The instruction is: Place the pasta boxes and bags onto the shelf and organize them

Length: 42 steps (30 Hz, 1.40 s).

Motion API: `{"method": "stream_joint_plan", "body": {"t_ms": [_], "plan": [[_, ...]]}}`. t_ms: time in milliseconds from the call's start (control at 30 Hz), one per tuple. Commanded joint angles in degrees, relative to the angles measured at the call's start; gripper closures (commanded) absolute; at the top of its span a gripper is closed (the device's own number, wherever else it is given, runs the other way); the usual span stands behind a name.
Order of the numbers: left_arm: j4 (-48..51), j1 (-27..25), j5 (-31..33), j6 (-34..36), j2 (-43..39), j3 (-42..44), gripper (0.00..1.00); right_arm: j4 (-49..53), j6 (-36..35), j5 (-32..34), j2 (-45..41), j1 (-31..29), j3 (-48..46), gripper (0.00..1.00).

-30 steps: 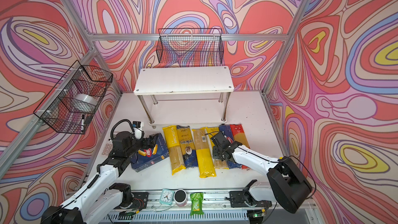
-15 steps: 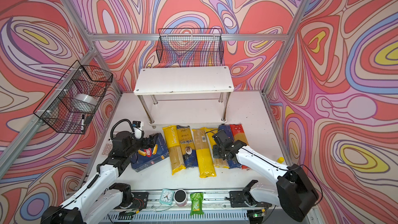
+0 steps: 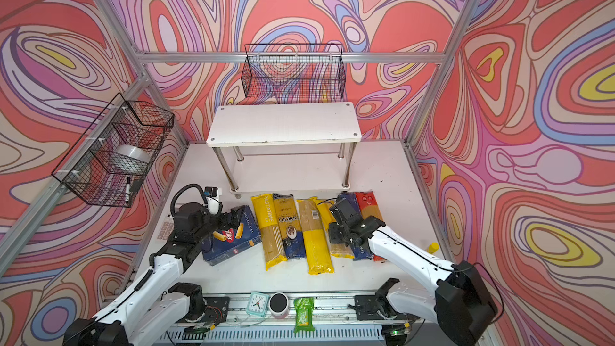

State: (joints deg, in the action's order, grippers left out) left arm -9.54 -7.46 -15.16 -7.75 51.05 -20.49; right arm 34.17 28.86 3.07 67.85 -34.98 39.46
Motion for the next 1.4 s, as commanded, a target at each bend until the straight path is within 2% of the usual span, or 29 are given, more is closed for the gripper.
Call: {"method": "stream_joint_plan", "body": {"t_ms": [0,200,233,367,433,500,600,767,867,1000,1200,1367], "plan": [[0.13,-0.09,0.21,-0.5,-0.91,-0.9,0.0,-4.71,1.34,-1.59,2.29,-0.14,0.57,1.0],[0.14,-0.09,0.22,-0.44,-0.82,-1.04,0.0,-6.26,2.11,-2.81,3.92,-0.09,-0.71,1.0],[0.14,-0.09,0.26,-0.45,-0.8,-1.03,0.0,-6.42,2.35,-2.72,4.12,-0.15,-1.06,0.98],[0.14,-0.09,0.22,-0.43,-0.81,-1.04,0.0,-6.37,2.54,-2.97,5.53,-0.12,-1.43,0.62],[0.14,-0.09,0.22,-0.43,-0.73,-1.04,0.0,-5.7,2.53,-2.36,5.91,-0.09,-1.14,0.48],[0.22,-0.09,0.26,-0.43,-0.61,-1.12,0.0,-4.75,2.56,-1.42,6.19,-0.13,-0.73,0.37],[0.22,-0.09,0.21,-0.43,-0.42,-1.22,0.0,-3.02,1.85,-0.04,7.51,-0.09,0.35,0.3],[0.22,-0.09,0.12,-0.42,-0.42,-1.17,0.0,-1.91,1.51,0.74,10.69,-0.1,1.01,0.26],[0.22,-0.09,0.26,-0.43,-0.69,-1.05,0.0,1.37,2.11,4.74,11.64,-0.17,2.39,0.24],[0.22,-0.09,0.22,-0.43,-0.51,-1.15,0.0,2.62,2.0,6.04,11.99,-0.1,4.1,0.23],[0.22,-0.09,0.15,-0.43,-0.36,-1.19,0.0,-2.94,1.72,1.64,13.92,-0.16,1.9,0.2],[0.14,-0.05,0.17,-0.43,-0.93,-0.94,0.0,-4.25,2.34,1.74,15.48,-0.09,1.05,0.19]]}}
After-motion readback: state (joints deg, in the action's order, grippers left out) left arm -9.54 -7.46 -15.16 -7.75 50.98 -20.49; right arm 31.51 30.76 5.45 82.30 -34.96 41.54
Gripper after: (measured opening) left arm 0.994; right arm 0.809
